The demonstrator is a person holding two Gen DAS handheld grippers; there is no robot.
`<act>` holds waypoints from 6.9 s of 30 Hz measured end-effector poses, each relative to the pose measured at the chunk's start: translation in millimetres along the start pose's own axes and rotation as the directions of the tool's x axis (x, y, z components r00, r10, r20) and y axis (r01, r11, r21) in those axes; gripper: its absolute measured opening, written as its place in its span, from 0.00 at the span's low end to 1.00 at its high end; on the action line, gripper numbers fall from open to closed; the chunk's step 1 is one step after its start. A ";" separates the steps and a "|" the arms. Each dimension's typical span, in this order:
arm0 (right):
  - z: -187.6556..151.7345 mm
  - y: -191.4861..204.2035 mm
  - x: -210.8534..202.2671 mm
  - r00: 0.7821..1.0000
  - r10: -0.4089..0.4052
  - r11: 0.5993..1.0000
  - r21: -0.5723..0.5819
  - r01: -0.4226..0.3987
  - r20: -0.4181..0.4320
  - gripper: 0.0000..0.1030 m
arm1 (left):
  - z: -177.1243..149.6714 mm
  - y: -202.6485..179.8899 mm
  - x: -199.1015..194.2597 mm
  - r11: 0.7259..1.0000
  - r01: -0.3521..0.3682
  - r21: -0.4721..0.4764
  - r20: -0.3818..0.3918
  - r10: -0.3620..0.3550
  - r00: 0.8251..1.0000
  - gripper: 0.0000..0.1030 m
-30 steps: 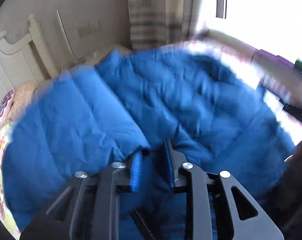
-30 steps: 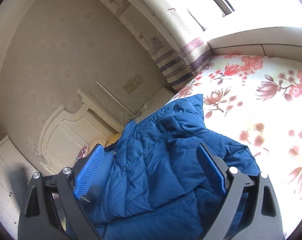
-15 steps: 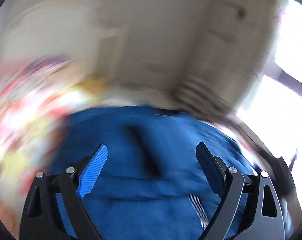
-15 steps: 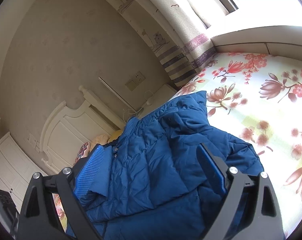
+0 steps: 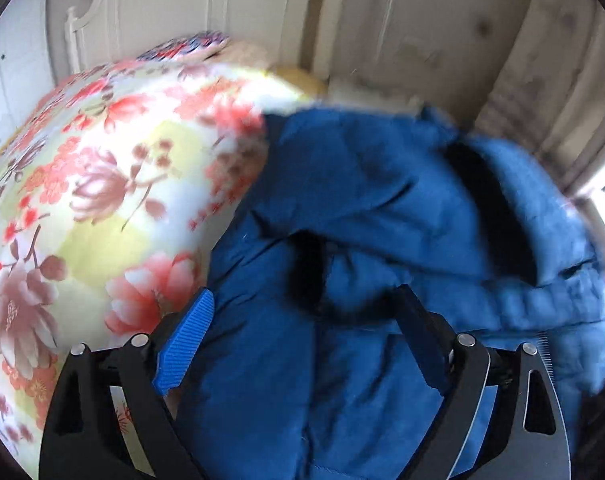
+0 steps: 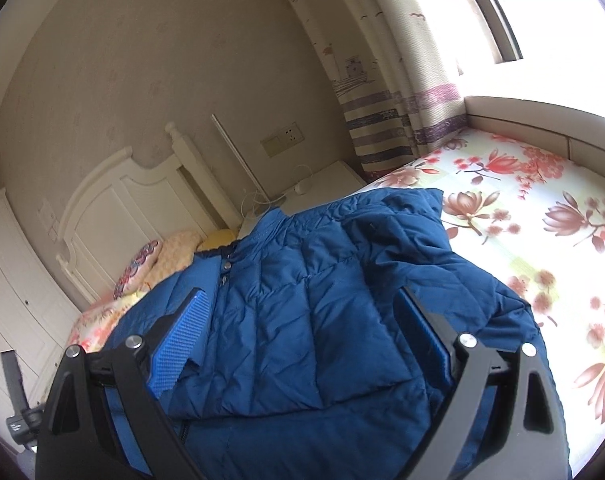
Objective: Fold large clothes
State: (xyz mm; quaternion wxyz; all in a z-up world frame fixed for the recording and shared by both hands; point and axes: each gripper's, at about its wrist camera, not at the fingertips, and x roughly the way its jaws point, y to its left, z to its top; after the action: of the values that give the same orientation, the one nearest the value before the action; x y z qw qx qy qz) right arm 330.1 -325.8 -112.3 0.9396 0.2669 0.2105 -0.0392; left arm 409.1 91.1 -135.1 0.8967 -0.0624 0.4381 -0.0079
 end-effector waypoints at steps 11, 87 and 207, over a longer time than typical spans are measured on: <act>-28.9 91.3 25.5 0.990 -0.071 0.867 -0.498 0.001 -0.121 0.90 | -7.0 32.4 3.0 0.986 0.090 -0.141 0.004 -0.090 0.996 0.92; -4.1 65.9 90.3 0.924 -0.285 0.859 -0.495 0.128 -0.255 0.58 | 48.5 -28.2 -67.0 0.996 0.094 0.003 0.251 -0.091 0.964 0.95; -3.9 29.0 27.4 0.881 -0.283 0.832 -0.554 0.028 -0.380 0.90 | -35.7 -56.5 -42.5 0.964 -0.087 0.250 0.051 0.076 0.996 0.95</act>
State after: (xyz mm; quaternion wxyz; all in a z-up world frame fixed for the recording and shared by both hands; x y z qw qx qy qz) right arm 358.9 -298.0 -112.6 0.8955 -0.0215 0.4445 0.0046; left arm 357.1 34.2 -116.8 0.9057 0.0699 0.4174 -0.0254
